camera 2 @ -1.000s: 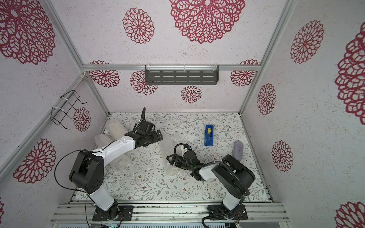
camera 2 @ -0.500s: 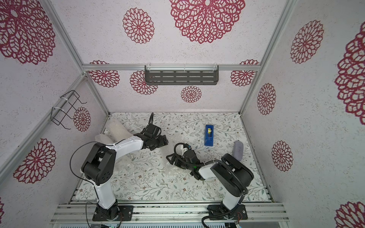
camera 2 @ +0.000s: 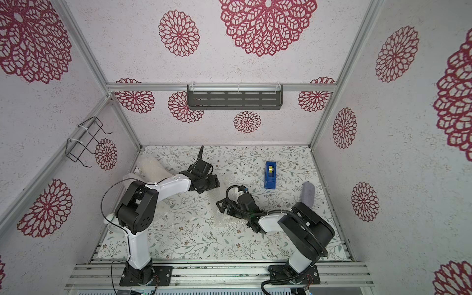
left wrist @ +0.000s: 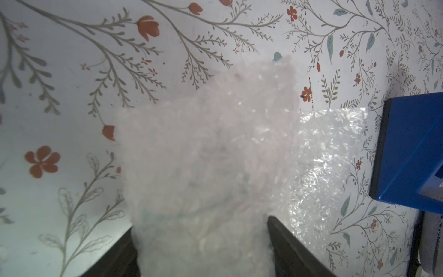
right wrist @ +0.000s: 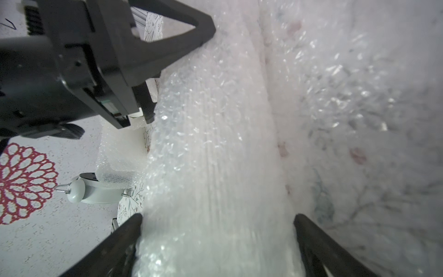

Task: Wrap vases in bubble wrap
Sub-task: Wrap the vase in bubble wrap.

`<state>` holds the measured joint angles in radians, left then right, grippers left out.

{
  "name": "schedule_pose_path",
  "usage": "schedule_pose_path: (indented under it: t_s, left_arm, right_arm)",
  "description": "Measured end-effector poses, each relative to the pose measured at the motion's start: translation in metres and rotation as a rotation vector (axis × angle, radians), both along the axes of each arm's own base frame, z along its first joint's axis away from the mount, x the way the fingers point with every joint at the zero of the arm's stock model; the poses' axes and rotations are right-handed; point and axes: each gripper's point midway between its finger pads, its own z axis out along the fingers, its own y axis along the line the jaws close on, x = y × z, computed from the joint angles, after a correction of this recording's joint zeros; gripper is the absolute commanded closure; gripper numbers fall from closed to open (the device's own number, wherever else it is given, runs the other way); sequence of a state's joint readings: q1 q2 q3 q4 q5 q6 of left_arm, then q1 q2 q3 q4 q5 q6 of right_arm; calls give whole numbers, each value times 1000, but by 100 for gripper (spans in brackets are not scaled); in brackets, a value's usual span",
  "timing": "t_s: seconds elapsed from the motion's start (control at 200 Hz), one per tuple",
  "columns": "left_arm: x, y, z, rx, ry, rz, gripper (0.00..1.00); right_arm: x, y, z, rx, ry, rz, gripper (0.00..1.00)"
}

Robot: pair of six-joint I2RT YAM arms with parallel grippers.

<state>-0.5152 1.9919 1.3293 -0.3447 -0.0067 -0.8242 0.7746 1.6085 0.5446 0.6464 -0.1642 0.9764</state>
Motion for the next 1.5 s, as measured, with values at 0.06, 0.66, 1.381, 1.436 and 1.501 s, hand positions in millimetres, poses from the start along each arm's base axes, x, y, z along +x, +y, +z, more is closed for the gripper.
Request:
schedule_pose_path:
  t_s: [0.06, 0.66, 1.381, 1.436, 1.501]
  left_arm:
    - [1, 0, 0, 5, -2, 3, 22]
    - [7, 6, -1, 43, -19, 45, 22]
    - [9, 9, -3, 38, -21, 56, 22]
    - [9, 9, -3, 38, -20, 59, 22]
    - [10, 9, -4, 38, -19, 60, 21]
  right_arm:
    - [-3, -2, 1, -11, -2, -1, 1]
    - [-38, -32, 34, -365, -140, 64, 2]
    - [-16, 36, 23, -857, -400, 270, 7]
    - [-13, 35, 21, -870, -399, 265, 6]
    - [-11, 34, 18, -885, -403, 263, 7]
